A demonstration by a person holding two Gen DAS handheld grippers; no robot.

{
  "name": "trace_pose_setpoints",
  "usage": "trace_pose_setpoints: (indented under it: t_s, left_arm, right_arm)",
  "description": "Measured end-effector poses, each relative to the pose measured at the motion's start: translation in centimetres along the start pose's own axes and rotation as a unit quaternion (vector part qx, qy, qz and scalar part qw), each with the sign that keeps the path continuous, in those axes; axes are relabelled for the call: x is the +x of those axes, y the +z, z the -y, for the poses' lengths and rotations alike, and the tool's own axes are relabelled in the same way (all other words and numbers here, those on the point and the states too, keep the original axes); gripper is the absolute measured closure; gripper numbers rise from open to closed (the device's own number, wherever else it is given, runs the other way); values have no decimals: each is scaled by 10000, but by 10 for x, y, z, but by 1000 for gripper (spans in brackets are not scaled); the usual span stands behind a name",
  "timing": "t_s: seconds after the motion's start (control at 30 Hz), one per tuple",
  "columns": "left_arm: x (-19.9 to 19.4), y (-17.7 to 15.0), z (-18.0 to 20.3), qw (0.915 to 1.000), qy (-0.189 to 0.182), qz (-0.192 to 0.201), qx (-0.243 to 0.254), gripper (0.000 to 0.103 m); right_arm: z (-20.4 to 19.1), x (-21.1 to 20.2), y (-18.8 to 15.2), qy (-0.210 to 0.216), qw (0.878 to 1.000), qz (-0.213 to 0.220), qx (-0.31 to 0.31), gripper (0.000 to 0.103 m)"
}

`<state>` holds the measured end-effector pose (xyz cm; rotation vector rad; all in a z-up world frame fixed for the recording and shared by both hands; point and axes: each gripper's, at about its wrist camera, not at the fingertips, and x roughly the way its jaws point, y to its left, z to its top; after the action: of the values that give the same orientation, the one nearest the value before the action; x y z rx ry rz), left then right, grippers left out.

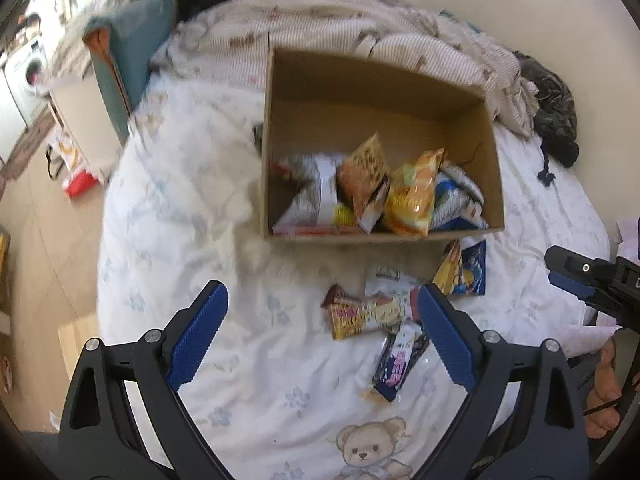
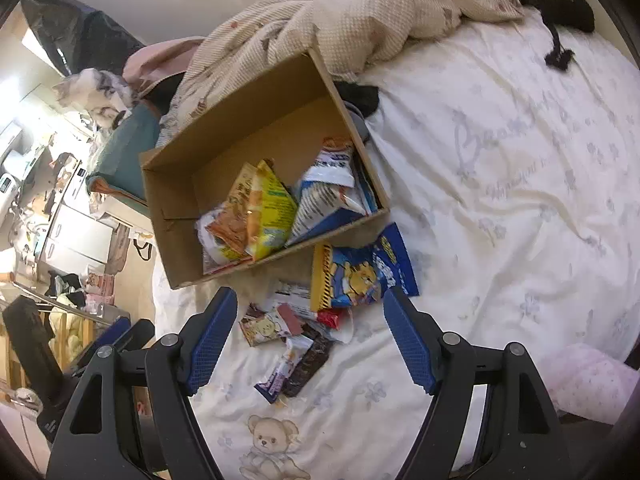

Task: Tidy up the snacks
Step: 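Withdraw both tools from the box toward the snacks on the sheet, then grasp the white-pink bar with left gripper while right grasps dark clear-wrapped packet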

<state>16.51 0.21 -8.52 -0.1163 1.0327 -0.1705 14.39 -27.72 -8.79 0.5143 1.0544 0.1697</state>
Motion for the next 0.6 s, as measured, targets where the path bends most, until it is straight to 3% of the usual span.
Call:
trace_pose_setpoints:
  t_s: [0.17,0.23,0.3,0.43,0.57,0.6]
  left_arm:
    - [35,-19,15,9965,-323,-771,-42,9]
    - [51,-28,32,9921,-590,-1097,131,9]
    - [71,-40,56,9865,-619,-1422,535,10]
    - [100,-55,78,9773,-617,-1805,919,36]
    - [113,-59,77,9750,-573,-1924,953,85]
    - [111,-57,75,9755,-598,-1906,918,88]
  right_arm:
    - [15,5,0,-217,9997,-107,63,25]
    - [22,6,1,-199,9996,-134,173,25]
    - [27,5,2,-196,9994,-109,262,25]
    - [31,0,4,-199,9992,-11,336,25]
    - [36,-5,6,-141,9988,78,467,25]
    - [37,-4,7,-128,9986,77,507,25]
